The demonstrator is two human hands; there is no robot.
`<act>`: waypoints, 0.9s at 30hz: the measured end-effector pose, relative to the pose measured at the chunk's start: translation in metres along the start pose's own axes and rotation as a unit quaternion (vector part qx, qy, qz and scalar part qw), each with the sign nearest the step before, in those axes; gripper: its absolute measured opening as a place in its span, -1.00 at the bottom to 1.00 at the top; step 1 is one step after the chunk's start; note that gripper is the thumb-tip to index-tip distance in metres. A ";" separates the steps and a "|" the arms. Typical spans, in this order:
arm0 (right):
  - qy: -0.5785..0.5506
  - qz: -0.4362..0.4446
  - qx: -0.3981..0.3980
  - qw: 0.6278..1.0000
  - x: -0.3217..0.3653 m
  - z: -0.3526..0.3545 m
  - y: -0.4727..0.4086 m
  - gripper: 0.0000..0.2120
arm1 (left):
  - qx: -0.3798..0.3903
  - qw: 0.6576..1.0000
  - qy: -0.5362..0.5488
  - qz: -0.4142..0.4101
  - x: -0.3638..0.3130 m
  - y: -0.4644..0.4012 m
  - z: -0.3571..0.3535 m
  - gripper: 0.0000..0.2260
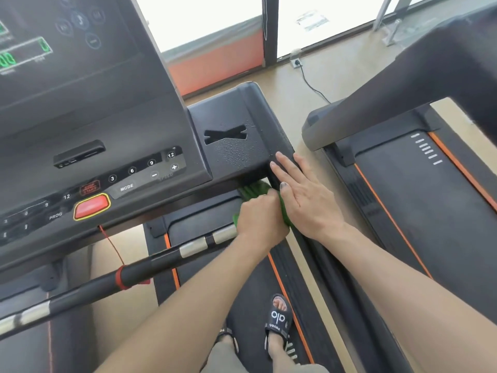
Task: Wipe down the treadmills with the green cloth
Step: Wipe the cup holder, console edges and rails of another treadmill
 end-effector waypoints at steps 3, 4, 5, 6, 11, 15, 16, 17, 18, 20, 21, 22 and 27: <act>0.004 0.000 0.000 1.000 0.001 -0.001 0.001 -0.45 | 0.287 0.945 0.159 0.004 0.008 -0.008 -0.031 -0.78; 0.005 -0.001 -0.003 1.000 0.001 -0.001 0.001 -0.45 | 0.381 0.897 0.221 0.041 0.012 -0.005 -0.038 -0.76; 0.004 -0.001 -0.005 1.000 0.000 -0.002 0.001 -0.45 | 0.461 0.839 0.277 0.086 0.013 0.001 -0.041 -0.73; 0.003 0.000 -0.006 1.000 0.000 -0.002 0.002 -0.46 | 0.517 0.787 0.314 0.119 0.013 0.008 -0.043 -0.71; 0.015 0.002 -0.014 1.000 0.000 -0.001 -0.001 -0.47 | 0.395 0.879 0.256 0.075 0.014 -0.002 -0.043 -0.75; 0.024 -0.006 -0.024 0.999 0.000 0.000 0.003 -0.53 | 0.040 0.998 0.032 -0.045 0.012 0.014 0.000 -0.57; 0.025 -0.005 -0.022 0.999 -0.002 -0.001 0.004 -0.53 | -0.007 0.996 0.022 -0.087 0.007 0.022 0.009 -0.54; 0.027 0.000 -0.017 1.000 -0.001 -0.002 0.004 -0.52 | -0.040 0.991 0.029 -0.121 0.006 0.029 0.021 -0.54; 0.031 0.007 -0.013 0.999 -0.001 -0.003 0.005 -0.51 | -0.067 0.987 0.039 -0.141 0.009 0.032 0.031 -0.58; 0.035 0.017 -0.018 0.999 0.001 -0.002 0.006 -0.42 | -0.127 0.985 0.074 -0.089 0.032 0.030 0.063 -0.72; 0.021 0.013 -0.029 0.999 0.002 0.001 0.007 -0.39 | -0.147 0.980 0.130 -0.018 0.053 0.028 0.081 -0.80; -0.010 -0.002 -0.050 0.999 0.003 0.008 0.008 -0.39 | -0.146 0.967 0.203 0.053 0.073 0.026 0.098 -0.90; -0.263 -0.142 -0.131 0.945 0.000 0.047 0.015 -0.60 | -0.129 0.818 0.518 0.215 0.111 0.021 0.157 -0.78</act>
Point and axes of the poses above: each hand's wrist, its own y-axis away from the middle knuckle, its own z-axis out of the back of the hand, x = y × z, the point moved 9 cm from there along -y, towards the middle knuckle, and after that the axes turned 8 degrees about -x, right-handed, at the moved point
